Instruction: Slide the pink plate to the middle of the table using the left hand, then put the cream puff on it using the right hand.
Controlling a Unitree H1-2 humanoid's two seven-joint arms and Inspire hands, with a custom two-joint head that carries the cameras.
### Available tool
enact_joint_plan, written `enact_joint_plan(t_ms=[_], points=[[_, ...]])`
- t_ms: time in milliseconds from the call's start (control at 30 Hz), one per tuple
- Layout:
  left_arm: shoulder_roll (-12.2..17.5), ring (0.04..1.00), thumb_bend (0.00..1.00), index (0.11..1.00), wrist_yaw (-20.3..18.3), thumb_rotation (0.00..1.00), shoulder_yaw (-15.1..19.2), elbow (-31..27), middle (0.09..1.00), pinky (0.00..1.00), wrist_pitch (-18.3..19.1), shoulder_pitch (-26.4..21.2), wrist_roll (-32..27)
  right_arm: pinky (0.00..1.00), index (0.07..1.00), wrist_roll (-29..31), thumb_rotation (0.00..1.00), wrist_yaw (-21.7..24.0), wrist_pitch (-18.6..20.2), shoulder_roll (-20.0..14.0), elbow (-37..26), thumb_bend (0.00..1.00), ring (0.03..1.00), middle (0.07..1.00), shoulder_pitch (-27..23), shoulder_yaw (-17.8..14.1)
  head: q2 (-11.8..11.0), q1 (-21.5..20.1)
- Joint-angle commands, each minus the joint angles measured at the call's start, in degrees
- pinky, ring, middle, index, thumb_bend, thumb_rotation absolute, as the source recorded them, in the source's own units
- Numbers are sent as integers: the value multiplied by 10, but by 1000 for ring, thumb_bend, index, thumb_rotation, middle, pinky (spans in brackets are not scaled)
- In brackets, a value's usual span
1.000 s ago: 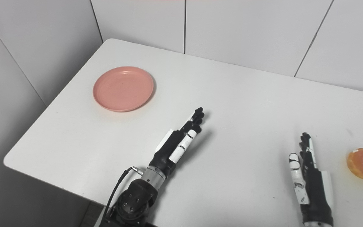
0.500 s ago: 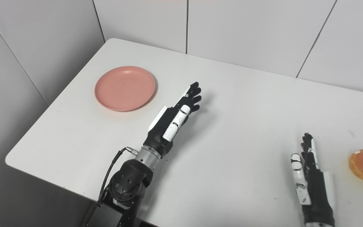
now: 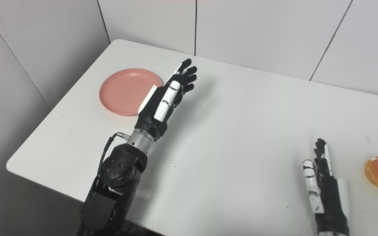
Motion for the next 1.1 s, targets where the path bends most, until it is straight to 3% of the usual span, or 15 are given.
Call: enact_joint_plan(t_ms=[0, 267, 600, 1067], points=[[9, 946, 458, 945, 5, 1000, 12, -17, 955, 943, -4, -32, -14, 1000, 1000, 3, 1000, -3, 2, 4, 3, 56, 1000, 1000, 5, -1, 0, 0], [29, 940, 459, 932, 26, 1000, 61, -14, 947, 934, -1, -63, -26, 1000, 1000, 7, 1000, -1, 2, 5, 2, 60, 1000, 1000, 5, 0, 0, 0], [74, 954, 482, 947, 41, 1000, 118, 12, 961, 956, -12, -94, -57, 1000, 1000, 1, 1000, -2, -5, 1, 9, 75, 1000, 1000, 3, 0, -3, 2], [123, 940, 446, 931, 56, 1000, 176, 63, 942, 940, -10, -127, -87, 1000, 1000, 5, 1000, 1, -1, -1, 12, 64, 1000, 1000, 4, -1, -5, 4]])
